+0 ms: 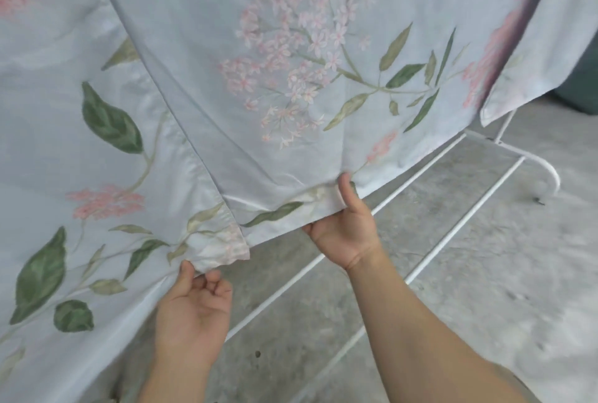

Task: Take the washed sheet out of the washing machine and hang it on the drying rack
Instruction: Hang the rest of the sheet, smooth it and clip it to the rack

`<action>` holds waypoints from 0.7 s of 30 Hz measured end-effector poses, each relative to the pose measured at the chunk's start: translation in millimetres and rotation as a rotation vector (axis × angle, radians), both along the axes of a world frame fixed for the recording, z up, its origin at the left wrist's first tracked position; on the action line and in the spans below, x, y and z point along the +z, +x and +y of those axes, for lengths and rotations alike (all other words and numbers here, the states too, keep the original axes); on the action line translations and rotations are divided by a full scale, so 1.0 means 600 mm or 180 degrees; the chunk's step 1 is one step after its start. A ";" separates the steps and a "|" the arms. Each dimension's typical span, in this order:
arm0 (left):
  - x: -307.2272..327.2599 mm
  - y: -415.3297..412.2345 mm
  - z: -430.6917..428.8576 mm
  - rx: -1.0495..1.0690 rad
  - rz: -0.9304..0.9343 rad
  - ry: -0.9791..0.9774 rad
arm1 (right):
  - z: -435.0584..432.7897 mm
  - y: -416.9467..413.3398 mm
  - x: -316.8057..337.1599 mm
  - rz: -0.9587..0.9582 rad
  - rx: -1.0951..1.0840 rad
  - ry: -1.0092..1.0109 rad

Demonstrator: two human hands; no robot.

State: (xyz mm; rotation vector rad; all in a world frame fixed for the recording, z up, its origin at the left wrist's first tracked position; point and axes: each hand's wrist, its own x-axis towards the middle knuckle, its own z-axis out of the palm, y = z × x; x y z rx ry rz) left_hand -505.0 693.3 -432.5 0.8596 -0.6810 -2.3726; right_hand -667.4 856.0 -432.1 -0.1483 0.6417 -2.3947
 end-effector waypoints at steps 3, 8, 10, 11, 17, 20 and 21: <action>0.017 -0.028 -0.013 -0.0105 0.0206 0.0109 | 0.050 -0.069 0.025 -0.0337 -0.0395 -0.0254; -0.005 -0.081 -0.033 0.0229 0.0584 -0.0253 | 0.126 -0.189 0.035 -0.0440 -0.0754 -0.0580; -0.018 -0.100 -0.007 0.0427 0.0771 -0.0358 | 0.131 -0.216 0.025 -0.0406 -0.0825 -0.0464; -0.023 -0.113 0.024 0.0497 0.0628 -0.0455 | 0.128 -0.230 0.017 -0.0447 -0.0823 -0.0392; -0.011 -0.231 0.210 -0.0727 0.0221 -0.0969 | 0.080 -0.289 -0.012 -0.0771 -0.0642 -0.0230; 0.006 -0.293 0.212 -0.0657 0.0300 -0.0710 | 0.075 -0.304 -0.025 -0.0753 -0.0725 -0.0125; 0.008 -0.306 0.206 -0.0579 0.0350 -0.0598 | 0.075 -0.304 -0.030 -0.0783 -0.0759 -0.0100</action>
